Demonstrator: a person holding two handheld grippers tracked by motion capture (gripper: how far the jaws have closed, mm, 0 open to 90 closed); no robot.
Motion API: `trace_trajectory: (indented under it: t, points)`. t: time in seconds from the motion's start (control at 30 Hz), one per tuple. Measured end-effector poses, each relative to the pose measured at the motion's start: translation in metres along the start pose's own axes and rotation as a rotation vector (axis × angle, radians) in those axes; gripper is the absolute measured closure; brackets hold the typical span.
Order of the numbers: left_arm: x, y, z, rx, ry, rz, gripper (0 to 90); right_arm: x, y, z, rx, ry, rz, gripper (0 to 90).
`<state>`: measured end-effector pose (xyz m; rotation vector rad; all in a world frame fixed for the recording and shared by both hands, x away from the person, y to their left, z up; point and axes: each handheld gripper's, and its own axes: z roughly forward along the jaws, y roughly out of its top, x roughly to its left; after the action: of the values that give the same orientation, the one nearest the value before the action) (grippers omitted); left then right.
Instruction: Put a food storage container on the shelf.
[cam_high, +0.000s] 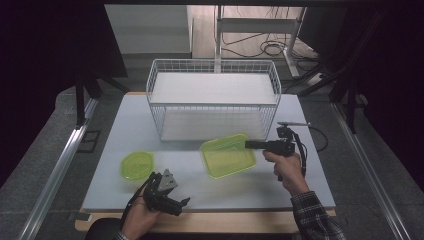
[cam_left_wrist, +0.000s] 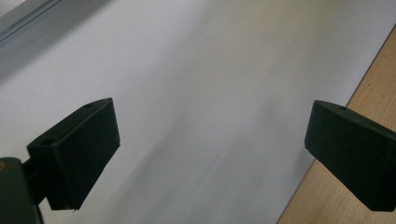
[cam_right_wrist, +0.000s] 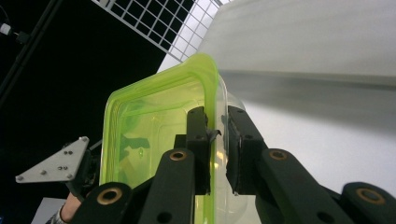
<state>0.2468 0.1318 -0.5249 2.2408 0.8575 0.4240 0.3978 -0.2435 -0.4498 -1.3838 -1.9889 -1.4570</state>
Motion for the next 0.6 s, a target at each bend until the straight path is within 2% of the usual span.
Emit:
trace_trajectory:
  t: [0.6]
  points:
    - [-0.001,0.000,0.001,0.007,-0.004,0.001,3.1,0.031,0.031,-0.005,-0.053,0.006,-0.035,80.1]
